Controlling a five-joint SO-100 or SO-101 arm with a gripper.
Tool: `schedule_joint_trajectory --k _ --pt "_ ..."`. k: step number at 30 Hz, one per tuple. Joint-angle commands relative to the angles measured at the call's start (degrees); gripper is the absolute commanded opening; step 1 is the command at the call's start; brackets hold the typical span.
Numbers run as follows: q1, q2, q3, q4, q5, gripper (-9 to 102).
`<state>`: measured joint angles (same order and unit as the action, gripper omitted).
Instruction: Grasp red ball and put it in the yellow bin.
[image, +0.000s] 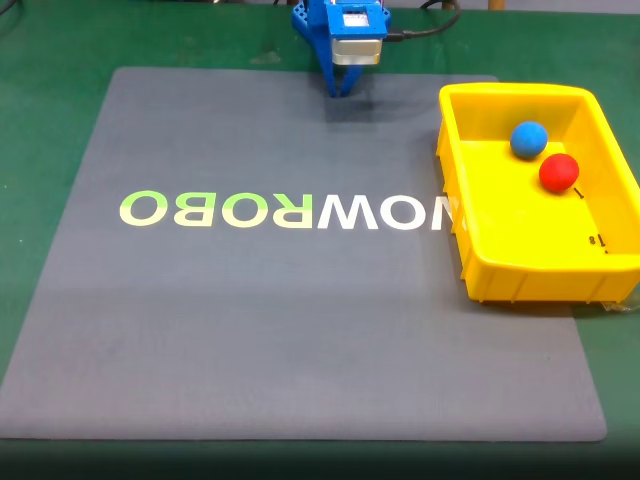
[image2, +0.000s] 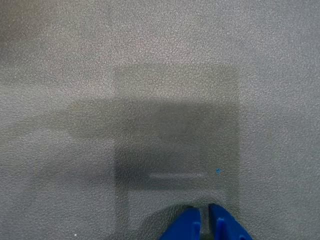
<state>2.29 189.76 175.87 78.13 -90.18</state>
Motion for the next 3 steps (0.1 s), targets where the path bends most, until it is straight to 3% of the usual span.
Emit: schedule_joint_trajectory --k 1,3 --pt "0.79 0.70 1.85 0.18 -0.53 0" --pt "0.79 0.70 1.85 0.18 -0.53 0"
